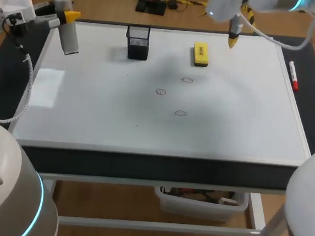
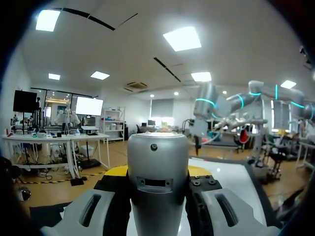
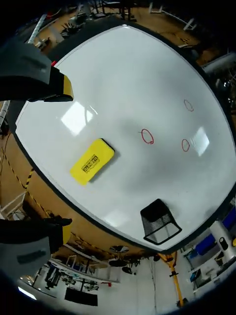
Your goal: Pick up the inspection probe, press it on each red-marked spot on the whiteboard one by one, put down the probe, pick up the eraser, and wipe off all the red marks.
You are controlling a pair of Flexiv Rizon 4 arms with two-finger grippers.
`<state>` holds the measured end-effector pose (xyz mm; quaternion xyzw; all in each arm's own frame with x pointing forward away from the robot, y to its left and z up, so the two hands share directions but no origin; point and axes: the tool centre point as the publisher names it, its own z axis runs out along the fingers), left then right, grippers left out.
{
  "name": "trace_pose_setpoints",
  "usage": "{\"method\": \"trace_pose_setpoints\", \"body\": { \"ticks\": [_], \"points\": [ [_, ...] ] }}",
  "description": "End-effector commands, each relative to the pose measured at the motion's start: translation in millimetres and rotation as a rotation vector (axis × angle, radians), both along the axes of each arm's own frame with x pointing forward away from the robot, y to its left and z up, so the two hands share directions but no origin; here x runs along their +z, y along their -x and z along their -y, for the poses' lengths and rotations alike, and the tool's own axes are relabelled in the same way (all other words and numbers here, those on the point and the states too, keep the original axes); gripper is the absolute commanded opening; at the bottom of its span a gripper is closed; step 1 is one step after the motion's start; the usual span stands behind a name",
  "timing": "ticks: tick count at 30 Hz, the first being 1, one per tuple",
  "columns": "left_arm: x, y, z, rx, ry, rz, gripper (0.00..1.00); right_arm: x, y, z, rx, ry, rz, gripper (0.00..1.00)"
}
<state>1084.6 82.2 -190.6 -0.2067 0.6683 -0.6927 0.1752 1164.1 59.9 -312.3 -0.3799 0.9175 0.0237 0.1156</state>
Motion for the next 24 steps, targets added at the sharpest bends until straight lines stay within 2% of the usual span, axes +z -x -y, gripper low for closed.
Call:
{"method": "trace_pose_setpoints", "body": {
  "ticks": [1,7,14,18,19,20,24],
  "points": [
    [0.1,0.4,0.3,0.001,0.002,0.004,0.0,-10.2,-6.1,-14.5,0.141,0.155,-0.145,1.0],
    [0.1,0.4,0.3,0.001,0.002,0.004,0.0,-25.8,-3.0,-21.4,0.297,0.07,-0.063,1.0],
    [0.1,0.4,0.3,0.001,0.002,0.004,0.0,-37.9,-2.3,-21.0,0.424,0.074,-0.002,1.0],
    [0.1,0.4,0.3,0.001,0.002,0.004,0.0,-43.1,-1.5,-19.9,0.535,0.047,0.083,1.0],
    [0.1,0.4,0.3,0.001,0.002,0.004,0.0,-44.2,-0.5,-20.3,0.564,0.047,0.09,1.0],
    [0.1,0.4,0.3,0.001,0.002,0.004,0.0,-48.2,-1.4,-21.0,0.577,0.086,0.063,1.0],
    [0.1,0.4,0.3,0.001,0.002,0.004,0.0,-57.0,-2.7,-20.1,0.613,0.106,0.034,1.0]
  ]
}}
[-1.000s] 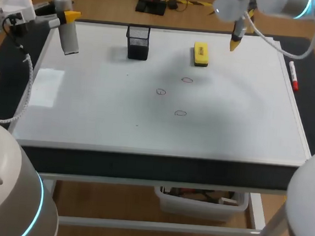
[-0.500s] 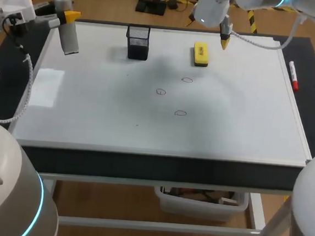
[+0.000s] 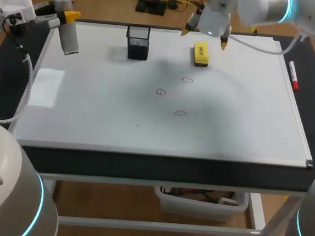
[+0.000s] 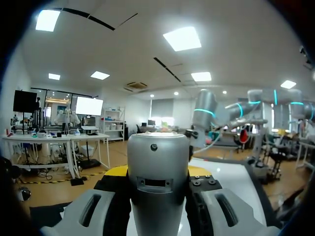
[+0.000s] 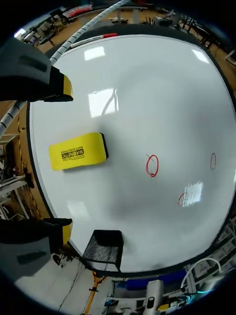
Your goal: Pick up the inspection probe, press it on each red-marked spot on the whiteboard one by one, put down the probe, pick up the eraser, and wipe off all the red marks.
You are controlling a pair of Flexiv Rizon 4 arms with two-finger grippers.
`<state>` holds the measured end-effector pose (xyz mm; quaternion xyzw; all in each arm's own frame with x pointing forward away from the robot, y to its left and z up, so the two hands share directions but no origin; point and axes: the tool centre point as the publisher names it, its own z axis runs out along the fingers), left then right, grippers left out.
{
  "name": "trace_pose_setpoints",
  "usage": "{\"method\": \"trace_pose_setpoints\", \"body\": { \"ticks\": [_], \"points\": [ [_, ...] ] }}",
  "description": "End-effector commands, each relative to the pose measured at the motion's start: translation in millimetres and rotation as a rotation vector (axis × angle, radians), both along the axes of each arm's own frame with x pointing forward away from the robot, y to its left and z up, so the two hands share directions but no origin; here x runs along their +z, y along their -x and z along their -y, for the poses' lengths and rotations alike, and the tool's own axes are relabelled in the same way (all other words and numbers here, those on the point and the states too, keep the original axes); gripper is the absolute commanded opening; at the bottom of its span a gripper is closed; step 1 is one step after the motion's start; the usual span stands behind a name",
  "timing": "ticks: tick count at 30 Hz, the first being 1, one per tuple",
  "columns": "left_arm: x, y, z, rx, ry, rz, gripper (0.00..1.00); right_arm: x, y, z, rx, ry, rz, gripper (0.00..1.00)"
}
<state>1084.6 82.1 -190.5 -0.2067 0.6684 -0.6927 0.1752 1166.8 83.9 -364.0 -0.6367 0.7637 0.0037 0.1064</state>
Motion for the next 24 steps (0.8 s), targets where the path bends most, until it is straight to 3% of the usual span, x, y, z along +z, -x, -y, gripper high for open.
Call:
{"method": "trace_pose_setpoints", "body": {
  "ticks": [1,14,24],
  "points": [
    [0.0,0.4,0.2,0.001,0.002,0.004,0.0,-6.9,-0.1,4.0,0.029,0.015,-0.014,1.0],
    [0.0,0.4,0.2,0.001,0.002,0.004,0.0,-27.4,-6.8,1.6,0.157,0.101,-0.096,1.0],
    [0.0,0.4,0.2,0.001,0.002,0.004,0.0,-45.5,-14.0,7.4,0.103,0.078,-0.169,1.0]
  ]
}}
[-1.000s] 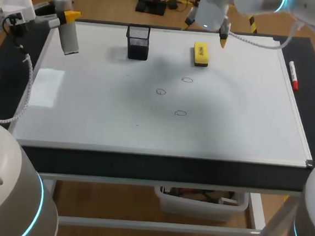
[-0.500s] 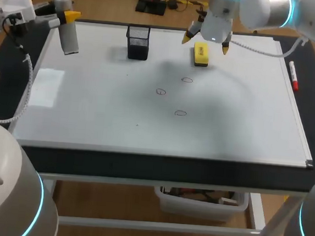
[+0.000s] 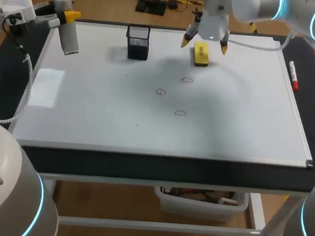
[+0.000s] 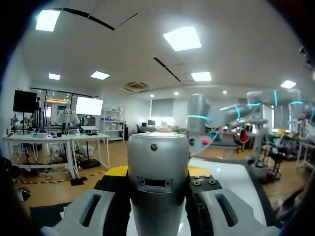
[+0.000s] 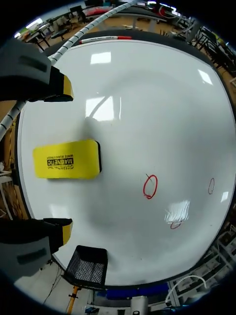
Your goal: Pick up the inspection probe, press it on each red-marked spot on the whiteboard one by one, put down the probe, pick up the eraser, and wipe off all the red marks.
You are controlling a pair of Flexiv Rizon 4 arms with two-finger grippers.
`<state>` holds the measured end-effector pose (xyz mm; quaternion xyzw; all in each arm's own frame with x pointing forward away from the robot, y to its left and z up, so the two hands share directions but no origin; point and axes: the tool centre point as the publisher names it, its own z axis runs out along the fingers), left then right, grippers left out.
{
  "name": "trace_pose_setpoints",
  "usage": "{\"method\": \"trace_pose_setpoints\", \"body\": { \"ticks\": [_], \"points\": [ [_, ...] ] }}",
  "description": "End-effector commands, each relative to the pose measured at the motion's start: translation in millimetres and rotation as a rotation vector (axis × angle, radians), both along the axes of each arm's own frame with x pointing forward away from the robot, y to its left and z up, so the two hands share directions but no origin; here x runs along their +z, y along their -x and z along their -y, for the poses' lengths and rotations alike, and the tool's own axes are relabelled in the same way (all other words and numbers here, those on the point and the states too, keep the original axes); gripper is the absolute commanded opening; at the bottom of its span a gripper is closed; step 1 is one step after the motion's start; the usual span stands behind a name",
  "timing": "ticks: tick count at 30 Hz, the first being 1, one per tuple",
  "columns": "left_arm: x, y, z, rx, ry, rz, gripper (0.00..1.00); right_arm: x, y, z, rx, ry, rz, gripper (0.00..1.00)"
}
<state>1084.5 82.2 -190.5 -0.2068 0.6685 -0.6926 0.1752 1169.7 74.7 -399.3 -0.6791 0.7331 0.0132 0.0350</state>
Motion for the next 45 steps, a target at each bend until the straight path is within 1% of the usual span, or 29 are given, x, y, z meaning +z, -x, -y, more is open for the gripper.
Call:
{"method": "trace_pose_setpoints", "body": {
  "ticks": [1,6,10,13,26,27,28,29,30,31,34,35,38,45],
  "points": [
    [0.0,0.4,0.3,0.001,0.002,0.004,0.0,-11.4,-11.1,-1.8,-0.009,-0.004,-0.056,1.0],
    [0.0,0.4,0.3,0.001,0.002,0.004,0.0,-18.7,-11.9,-0.5,-0.02,-0.011,-0.069,1.0],
    [0.0,0.4,0.3,0.001,0.002,0.004,0.0,-22.6,-12.1,-1.6,0.017,0.032,-0.069,1.0],
    [0.0,0.4,0.3,0.001,0.002,0.004,0.0,-23.7,-12.2,-1.7,0.035,0.046,-0.064,1.0],
    [0.0,0.4,0.3,0.001,0.002,0.004,0.0,-25.5,-13.5,0.5,0.032,0.065,-0.068,1.0],
    [0.0,0.4,0.3,0.001,0.002,0.004,0.0,-25.7,-13.3,0.6,0.034,0.066,-0.068,0.99],
    [0.0,0.4,0.3,0.001,0.002,0.004,0.0,-26.0,-13.0,0.9,0.035,0.067,-0.068,0.78],
    [0.0,0.4,0.3,0.001,0.002,0.004,0.0,-26.4,-12.7,1.3,0.035,0.068,-0.069,0.64],
    [0.0,0.4,0.3,0.001,0.002,0.004,0.0,-26.8,-12.1,1.7,0.035,0.068,-0.07,0.52],
    [0.0,0.4,0.3,0.001,0.002,0.004,0.0,-27.8,-11.6,2.2,0.036,0.069,-0.072,0.47],
    [0.0,0.4,0.3,0.001,0.002,0.004,0.0,-29.1,-10.9,2.6,0.039,0.076,-0.078,0.18],
    [0.0,0.4,0.3,0.001,0.002,0.004,0.0,-29.0,-10.7,2.7,0.037,0.08,-0.081,0.0],
    [0.0,0.4,0.3,0.001,0.002,0.004,0.0,-26.8,-9.7,3.7,0.034,0.095,-0.08,0.0],
    [0.0,0.4,0.3,0.001,0.002,0.004,0.0,-13.8,-5.4,7.6,0.023,0.1,-0.06,0.0]
  ]
}}
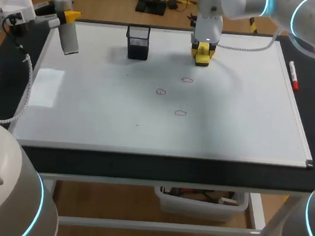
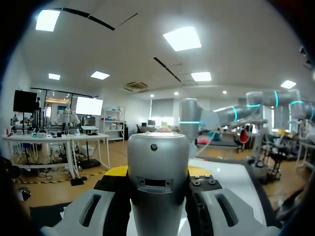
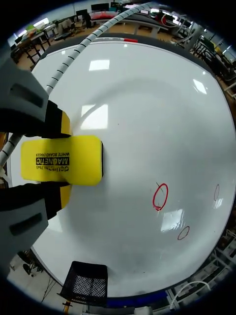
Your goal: Pick up the inspection probe, press it on each red-marked spot on the whiteboard one by one, put down the probe, pick up the eraser, and wipe off all the red marks.
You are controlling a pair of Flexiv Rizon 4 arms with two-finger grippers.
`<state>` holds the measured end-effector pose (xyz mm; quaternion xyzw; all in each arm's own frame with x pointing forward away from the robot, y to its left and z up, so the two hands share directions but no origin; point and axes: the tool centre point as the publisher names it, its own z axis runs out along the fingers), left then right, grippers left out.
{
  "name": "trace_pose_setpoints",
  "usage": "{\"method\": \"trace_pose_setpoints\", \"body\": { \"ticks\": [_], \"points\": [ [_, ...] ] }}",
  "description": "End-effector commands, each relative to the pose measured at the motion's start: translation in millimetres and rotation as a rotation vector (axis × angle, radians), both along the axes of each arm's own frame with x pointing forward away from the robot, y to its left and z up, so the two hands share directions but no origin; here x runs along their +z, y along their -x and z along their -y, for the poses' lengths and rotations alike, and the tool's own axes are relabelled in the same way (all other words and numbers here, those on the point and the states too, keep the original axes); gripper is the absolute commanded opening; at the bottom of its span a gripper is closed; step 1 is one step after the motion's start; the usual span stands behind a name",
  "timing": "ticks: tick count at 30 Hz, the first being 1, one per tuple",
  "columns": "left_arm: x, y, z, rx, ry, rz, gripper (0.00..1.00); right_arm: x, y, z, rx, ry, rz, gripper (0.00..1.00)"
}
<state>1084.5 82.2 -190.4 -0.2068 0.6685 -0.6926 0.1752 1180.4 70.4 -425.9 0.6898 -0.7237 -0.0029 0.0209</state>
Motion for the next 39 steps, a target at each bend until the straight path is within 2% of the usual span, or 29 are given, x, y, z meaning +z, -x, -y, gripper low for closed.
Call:
{"method": "trace_pose_setpoints", "body": {
  "ticks": [1,9,17,31,39],
  "points": [
    [0.0,0.4,0.3,0.001,0.002,0.004,0.0,15.1,6.4,4.6,-0.007,0.008,0.014,0.0],
    [0.0,0.4,0.3,0.001,0.002,0.004,0.0,31.3,17.1,27.3,-0.062,-0.001,0.05,0.0],
    [0.0,0.4,0.3,0.001,0.002,0.004,0.0,41.0,35.5,62.1,-0.156,0.004,0.072,0.0],
    [0.0,0.4,0.3,0.001,0.002,0.004,0.0,42.9,76.8,116.3,-0.315,0.004,0.08,0.0],
    [0.0,0.4,0.3,0.001,0.002,0.004,0.0,39.5,93.2,139.7,-0.387,-0.007,0.074,0.0]
  ]
}}
